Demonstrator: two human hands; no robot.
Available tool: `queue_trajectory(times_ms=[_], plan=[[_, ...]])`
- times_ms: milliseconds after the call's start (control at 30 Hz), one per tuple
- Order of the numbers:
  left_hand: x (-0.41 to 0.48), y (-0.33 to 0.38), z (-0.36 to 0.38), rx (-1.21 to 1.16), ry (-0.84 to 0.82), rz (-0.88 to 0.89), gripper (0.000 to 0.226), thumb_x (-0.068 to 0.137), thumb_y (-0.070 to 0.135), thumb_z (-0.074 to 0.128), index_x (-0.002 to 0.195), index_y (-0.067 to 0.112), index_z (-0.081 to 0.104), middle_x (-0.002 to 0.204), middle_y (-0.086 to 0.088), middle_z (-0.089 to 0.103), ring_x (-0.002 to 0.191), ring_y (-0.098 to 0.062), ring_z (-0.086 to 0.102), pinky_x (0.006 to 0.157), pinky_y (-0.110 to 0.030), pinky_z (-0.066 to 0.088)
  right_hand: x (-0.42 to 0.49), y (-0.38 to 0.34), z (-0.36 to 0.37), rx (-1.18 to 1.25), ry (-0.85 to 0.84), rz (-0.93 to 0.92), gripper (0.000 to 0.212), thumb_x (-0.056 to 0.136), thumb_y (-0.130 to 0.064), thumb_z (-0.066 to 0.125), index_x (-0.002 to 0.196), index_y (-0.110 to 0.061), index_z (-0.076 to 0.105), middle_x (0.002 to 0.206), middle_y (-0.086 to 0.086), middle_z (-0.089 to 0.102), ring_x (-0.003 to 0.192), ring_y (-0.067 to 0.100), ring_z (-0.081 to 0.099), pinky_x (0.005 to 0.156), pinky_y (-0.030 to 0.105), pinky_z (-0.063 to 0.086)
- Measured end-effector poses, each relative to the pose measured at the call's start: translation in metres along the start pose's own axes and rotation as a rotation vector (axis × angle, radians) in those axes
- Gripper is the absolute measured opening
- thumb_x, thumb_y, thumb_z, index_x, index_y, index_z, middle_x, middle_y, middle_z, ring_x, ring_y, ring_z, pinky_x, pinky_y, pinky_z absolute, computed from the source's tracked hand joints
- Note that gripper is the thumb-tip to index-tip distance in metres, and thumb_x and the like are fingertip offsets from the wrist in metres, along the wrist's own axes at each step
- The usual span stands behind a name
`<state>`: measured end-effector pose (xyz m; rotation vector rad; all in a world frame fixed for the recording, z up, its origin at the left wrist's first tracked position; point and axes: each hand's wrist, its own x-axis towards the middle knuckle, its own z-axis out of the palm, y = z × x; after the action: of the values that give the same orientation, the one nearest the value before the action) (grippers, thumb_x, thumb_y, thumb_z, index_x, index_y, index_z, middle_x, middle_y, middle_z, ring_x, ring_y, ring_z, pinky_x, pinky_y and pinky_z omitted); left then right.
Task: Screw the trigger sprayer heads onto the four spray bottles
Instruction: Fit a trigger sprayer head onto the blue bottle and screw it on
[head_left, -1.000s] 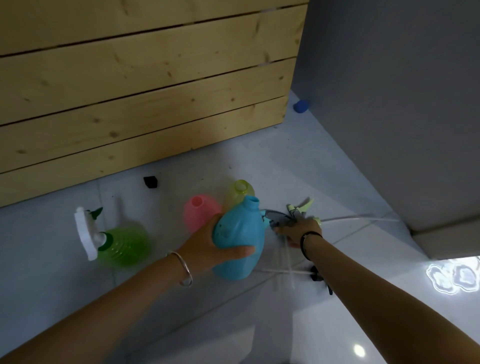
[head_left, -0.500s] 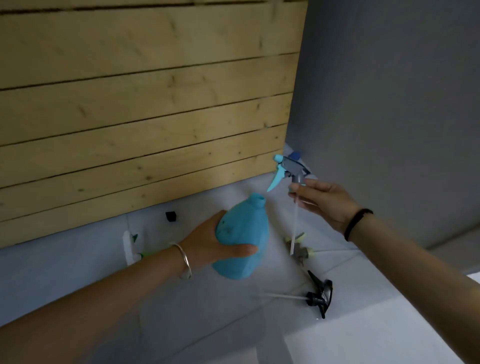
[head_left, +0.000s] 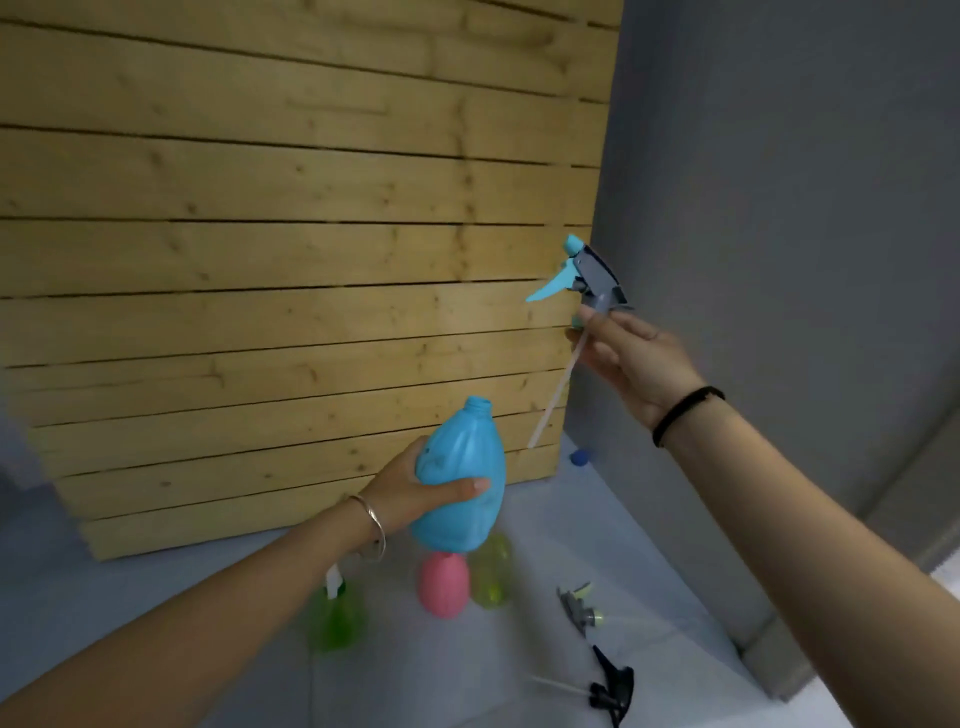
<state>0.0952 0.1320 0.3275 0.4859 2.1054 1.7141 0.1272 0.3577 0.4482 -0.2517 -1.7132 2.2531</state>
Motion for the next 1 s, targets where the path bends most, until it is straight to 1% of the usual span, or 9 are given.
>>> queue_trajectory(times_ms=[133, 233, 333, 500, 600, 733, 833, 933, 1000], plan=[[-0.022, 0.008, -0.005, 0.002, 0.057, -0.014, 0.084, 0.042, 0.048, 0.084, 0.117, 0.025, 0.055, 0.108, 0.001, 0.07, 0.097, -0.017, 0.068, 0.081, -0.035, 0.057, -0.023, -0.025, 0.026, 0.138, -0.001, -0.074, 0.022, 0.082, -0.014, 0.069, 0.102, -0.006, 0.064, 0.101, 0.009, 0.068, 0.086, 0.014, 0.068, 0.071, 0.02, 0.058], [-0.038, 0.011, -0.007, -0.005, 0.079, 0.007, 0.077, 0.04, 0.049, 0.084, 0.109, 0.03, 0.056, 0.104, 0.004, 0.07, 0.091, -0.011, 0.069, 0.07, -0.024, 0.056, -0.037, -0.033, 0.043, 0.228, 0.013, -0.125, 0.009, 0.084, -0.012, 0.066, 0.092, -0.012, 0.063, 0.111, 0.013, 0.063, 0.092, 0.017, 0.065, 0.07, 0.019, 0.058], [-0.046, 0.011, -0.011, 0.003, 0.099, 0.008, 0.079, 0.041, 0.049, 0.085, 0.111, 0.03, 0.054, 0.105, 0.005, 0.07, 0.092, -0.01, 0.069, 0.069, -0.022, 0.055, -0.045, -0.029, 0.053, 0.246, 0.045, -0.14, 0.023, 0.084, -0.011, 0.066, 0.105, -0.006, 0.061, 0.123, 0.019, 0.061, 0.098, 0.019, 0.065, 0.079, 0.023, 0.057], [-0.053, 0.015, -0.013, 0.029, 0.103, 0.017, 0.075, 0.04, 0.05, 0.084, 0.107, 0.034, 0.053, 0.101, 0.011, 0.069, 0.086, -0.001, 0.068, 0.063, -0.015, 0.053, -0.051, -0.014, 0.06, 0.219, 0.015, -0.111, 0.041, 0.084, -0.01, 0.066, 0.122, 0.002, 0.054, 0.103, 0.012, 0.065, 0.098, 0.019, 0.064, 0.081, 0.024, 0.057], [-0.053, 0.017, -0.01, 0.042, 0.084, 0.025, 0.078, 0.041, 0.049, 0.085, 0.109, 0.031, 0.053, 0.103, 0.009, 0.069, 0.088, -0.004, 0.068, 0.066, -0.018, 0.054, -0.056, -0.003, 0.067, 0.163, -0.024, -0.111, 0.045, 0.084, -0.009, 0.065, 0.126, 0.003, 0.051, 0.093, 0.005, 0.068, 0.093, 0.016, 0.065, 0.09, 0.029, 0.054], [-0.051, 0.022, -0.007, 0.02, 0.13, 0.045, 0.081, 0.041, 0.052, 0.083, 0.112, 0.026, 0.053, 0.108, 0.002, 0.068, 0.098, -0.015, 0.067, 0.084, -0.035, 0.057, -0.06, 0.013, 0.068, -0.064, -0.198, -0.011, 0.054, 0.082, -0.014, 0.068, 0.131, -0.003, 0.047, 0.121, 0.012, 0.064, 0.112, 0.019, 0.061, 0.099, 0.031, 0.048], [-0.051, 0.027, -0.006, 0.014, 0.124, 0.071, 0.082, 0.042, 0.053, 0.081, 0.114, 0.026, 0.053, 0.109, 0.002, 0.068, 0.098, -0.014, 0.066, 0.086, -0.034, 0.056, -0.06, 0.027, 0.065, -0.276, -0.315, 0.047, 0.056, 0.08, -0.019, 0.071, 0.131, -0.006, 0.051, 0.13, 0.013, 0.059, 0.122, 0.021, 0.055, 0.109, 0.038, 0.04], [-0.052, 0.029, -0.005, 0.009, 0.116, 0.069, 0.083, 0.042, 0.053, 0.081, 0.115, 0.024, 0.054, 0.11, 0.002, 0.068, 0.099, -0.013, 0.066, 0.085, -0.031, 0.055, -0.063, 0.033, 0.066, -0.282, -0.388, 0.089, 0.05, 0.082, -0.022, 0.068, 0.129, -0.008, 0.054, 0.125, 0.01, 0.064, 0.118, 0.021, 0.059, 0.108, 0.039, 0.041], [-0.053, 0.03, -0.008, -0.014, 0.126, 0.06, 0.082, 0.042, 0.053, 0.081, 0.114, 0.025, 0.055, 0.109, 0.002, 0.069, 0.098, -0.014, 0.067, 0.086, -0.033, 0.055, -0.061, 0.036, 0.067, -0.255, -0.373, 0.097, 0.052, 0.082, -0.022, 0.069, 0.129, -0.006, 0.053, 0.125, 0.01, 0.064, 0.118, 0.022, 0.059, 0.107, 0.04, 0.041]])
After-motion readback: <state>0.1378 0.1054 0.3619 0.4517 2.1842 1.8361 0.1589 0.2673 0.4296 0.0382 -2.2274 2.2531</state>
